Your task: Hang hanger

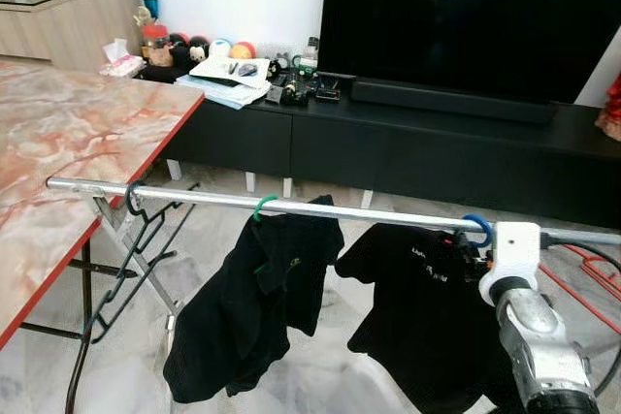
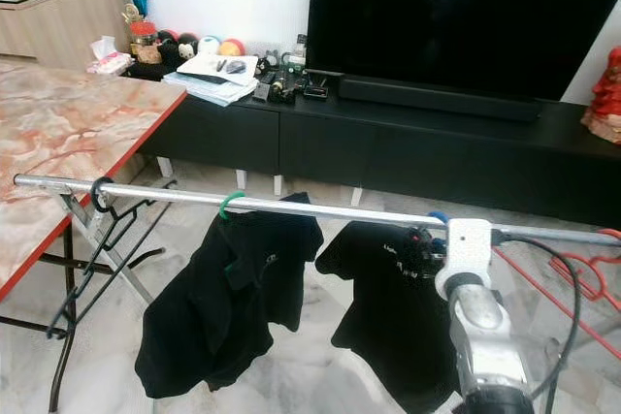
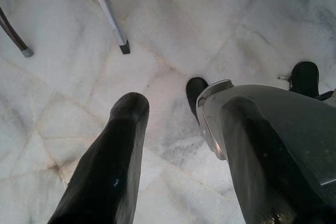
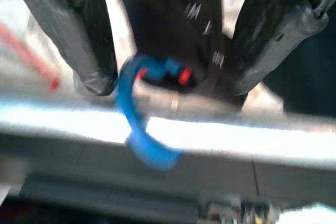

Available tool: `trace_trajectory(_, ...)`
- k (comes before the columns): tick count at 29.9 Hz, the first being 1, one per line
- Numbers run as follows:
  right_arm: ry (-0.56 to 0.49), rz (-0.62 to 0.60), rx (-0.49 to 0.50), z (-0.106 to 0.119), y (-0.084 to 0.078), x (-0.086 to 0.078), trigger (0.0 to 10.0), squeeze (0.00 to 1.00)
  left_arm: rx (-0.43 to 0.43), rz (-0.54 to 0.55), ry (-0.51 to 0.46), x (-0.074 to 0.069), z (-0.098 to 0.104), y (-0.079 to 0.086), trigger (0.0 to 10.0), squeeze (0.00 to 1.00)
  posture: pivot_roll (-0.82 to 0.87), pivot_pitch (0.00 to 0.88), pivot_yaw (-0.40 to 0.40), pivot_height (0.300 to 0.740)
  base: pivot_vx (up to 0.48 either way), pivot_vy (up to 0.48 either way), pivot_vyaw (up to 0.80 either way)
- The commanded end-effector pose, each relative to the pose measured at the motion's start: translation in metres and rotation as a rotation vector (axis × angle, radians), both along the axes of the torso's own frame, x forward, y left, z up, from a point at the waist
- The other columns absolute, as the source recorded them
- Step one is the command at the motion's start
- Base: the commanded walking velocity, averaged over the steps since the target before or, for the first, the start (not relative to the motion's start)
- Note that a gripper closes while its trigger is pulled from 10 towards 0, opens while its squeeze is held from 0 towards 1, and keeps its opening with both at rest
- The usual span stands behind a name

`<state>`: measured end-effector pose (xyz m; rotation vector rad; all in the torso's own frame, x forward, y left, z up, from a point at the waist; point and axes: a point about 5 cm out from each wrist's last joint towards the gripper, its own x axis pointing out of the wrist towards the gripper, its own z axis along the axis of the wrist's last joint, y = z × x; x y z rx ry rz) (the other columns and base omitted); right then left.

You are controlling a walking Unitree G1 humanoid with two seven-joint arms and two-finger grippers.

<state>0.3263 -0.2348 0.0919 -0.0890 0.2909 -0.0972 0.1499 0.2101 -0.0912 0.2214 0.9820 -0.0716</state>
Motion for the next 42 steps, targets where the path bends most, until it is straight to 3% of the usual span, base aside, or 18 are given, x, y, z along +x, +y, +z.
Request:
trace_trajectory(1,0.042,-0.061,0.021,-0.005,-0.005,-0.004,10.0,0.00,0.004,-0.009,0.028,-0.009,-0.003,0.002,10.0,0.00,0.11,0.000,-0.059,0.740,0.000,0.000,0.00)
trace_trajectory(7,0.054,-0.106,0.038,-0.014,-0.010,-0.017,10.0,0.00,0.009,-0.018,0.046,-0.015,-0.005,0.005,10.0,0.00,0.11,0.000,-0.055,0.740,0.000,0.000,0.00)
trace_trajectory(13,0.139,-0.118,0.050,-0.031,-0.015,-0.032,10.0,0.00,0.005,-0.032,0.060,-0.017,-0.006,0.004,10.0,0.00,0.10,0.000,-0.045,0.740,0.000,0.000,0.00)
trace_trajectory(20,0.156,-0.097,0.061,-0.024,-0.022,-0.015,10.0,0.00,0.008,-0.042,0.073,-0.020,-0.006,0.009,10.0,0.00,0.10,0.000,-0.043,0.740,0.000,0.000,0.00)
trace_trajectory(27,0.173,-0.002,0.108,-0.019,-0.011,0.004,10.0,0.00,0.018,-0.042,0.100,-0.029,-0.007,0.020,10.0,0.00,0.11,0.000,-0.038,0.740,0.000,0.000,0.00)
trace_trajectory(33,0.215,-0.024,0.104,-0.027,-0.011,0.005,10.0,0.00,0.014,-0.046,0.095,-0.024,-0.007,0.015,10.0,0.00,0.13,0.000,-0.041,0.740,0.000,0.000,0.00)
trace_trajectory(42,0.182,-0.075,0.143,-0.027,-0.014,0.009,10.0,0.00,0.014,-0.052,0.100,-0.024,-0.007,0.014,10.0,0.00,0.12,0.000,-0.034,0.740,0.000,0.000,0.00)
